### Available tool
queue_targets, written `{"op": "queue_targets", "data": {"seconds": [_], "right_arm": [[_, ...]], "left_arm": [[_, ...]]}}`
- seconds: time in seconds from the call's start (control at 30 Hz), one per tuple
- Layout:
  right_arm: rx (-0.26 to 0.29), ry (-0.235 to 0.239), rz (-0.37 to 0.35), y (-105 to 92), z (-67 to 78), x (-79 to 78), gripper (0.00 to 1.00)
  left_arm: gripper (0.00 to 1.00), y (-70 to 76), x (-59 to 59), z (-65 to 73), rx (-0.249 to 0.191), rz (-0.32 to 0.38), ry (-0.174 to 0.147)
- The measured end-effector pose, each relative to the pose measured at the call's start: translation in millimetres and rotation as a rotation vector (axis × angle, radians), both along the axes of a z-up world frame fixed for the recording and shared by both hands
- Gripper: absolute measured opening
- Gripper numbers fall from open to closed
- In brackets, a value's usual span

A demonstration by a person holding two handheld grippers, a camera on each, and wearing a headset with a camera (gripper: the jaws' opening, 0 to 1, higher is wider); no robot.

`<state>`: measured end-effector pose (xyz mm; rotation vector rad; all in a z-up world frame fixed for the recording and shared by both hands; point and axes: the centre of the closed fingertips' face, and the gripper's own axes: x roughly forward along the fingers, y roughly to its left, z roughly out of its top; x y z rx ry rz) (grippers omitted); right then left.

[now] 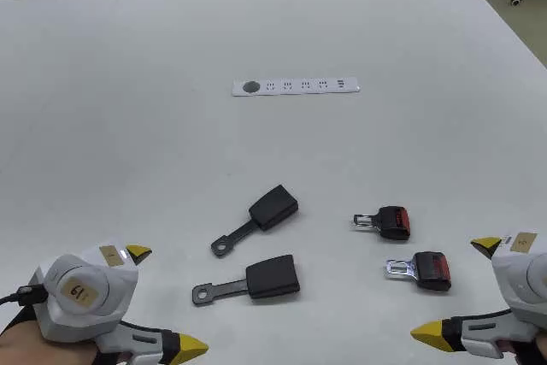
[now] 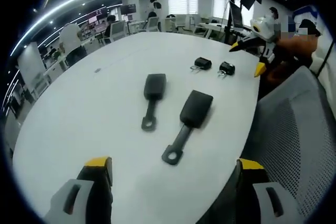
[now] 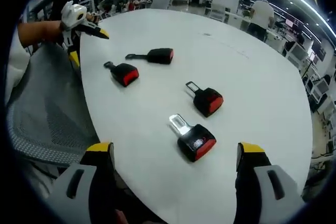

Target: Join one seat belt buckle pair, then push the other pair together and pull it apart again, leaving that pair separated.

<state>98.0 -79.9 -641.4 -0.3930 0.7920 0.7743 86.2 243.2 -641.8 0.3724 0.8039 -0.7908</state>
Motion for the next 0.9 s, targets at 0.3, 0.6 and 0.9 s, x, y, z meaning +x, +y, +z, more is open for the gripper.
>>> {"op": "queue_targets", "data": {"seconds": [0.3,0.6,0.9], "right_arm": [[-0.002,0.005,0.012,2.8,1.5,-1.1,0.96],[-0.009,-0.021,0.017,5.2,3.7,2.9,0.98],[-0.009,-0.042,-0.014,-2.7,5.8,9.0,1.00]], "left_arm": [[0.99,0.5,0.9,-0.6,0.003,0.001,-0.005],[0.99,-0.3,-0.5,-0.2,0.002,-0.001,-0.006],[0.99,2.3,-1.3,-0.1,0.003,-0.001,-0.005]]}}
